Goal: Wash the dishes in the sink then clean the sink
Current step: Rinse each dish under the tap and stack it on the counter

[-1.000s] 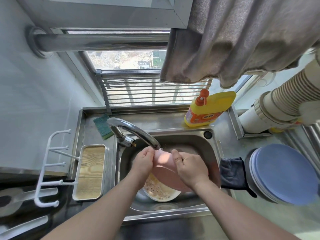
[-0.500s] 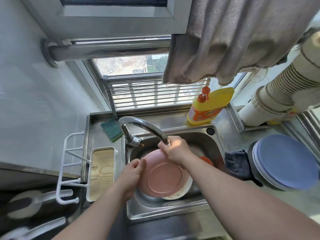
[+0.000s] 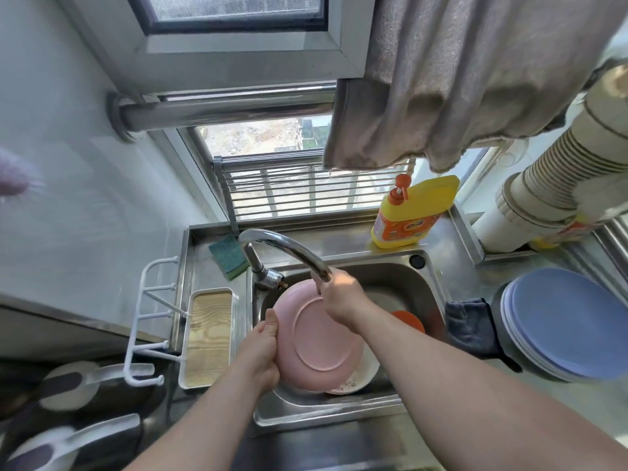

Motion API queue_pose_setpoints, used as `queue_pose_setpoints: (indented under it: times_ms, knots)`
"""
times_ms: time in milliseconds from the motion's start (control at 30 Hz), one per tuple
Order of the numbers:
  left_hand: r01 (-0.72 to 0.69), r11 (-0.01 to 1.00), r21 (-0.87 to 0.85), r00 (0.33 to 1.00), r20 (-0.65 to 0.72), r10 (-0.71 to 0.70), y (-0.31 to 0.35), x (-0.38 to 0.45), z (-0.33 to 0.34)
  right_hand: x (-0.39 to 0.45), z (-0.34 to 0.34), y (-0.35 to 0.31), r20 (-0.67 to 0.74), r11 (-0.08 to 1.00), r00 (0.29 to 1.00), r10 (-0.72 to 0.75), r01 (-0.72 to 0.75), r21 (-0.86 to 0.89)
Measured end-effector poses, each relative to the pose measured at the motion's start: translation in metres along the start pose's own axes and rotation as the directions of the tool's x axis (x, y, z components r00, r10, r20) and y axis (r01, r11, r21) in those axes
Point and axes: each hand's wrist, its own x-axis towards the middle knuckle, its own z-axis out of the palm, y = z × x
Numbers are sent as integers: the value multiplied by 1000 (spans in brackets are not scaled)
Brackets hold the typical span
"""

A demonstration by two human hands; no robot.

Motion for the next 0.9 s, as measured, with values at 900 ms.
queue_pose_setpoints:
  times_ms: [900]
  knots:
    - [186, 970, 158, 978, 70, -199, -25, -6, 35, -74, -44, 139, 226, 295, 922, 315, -321, 900]
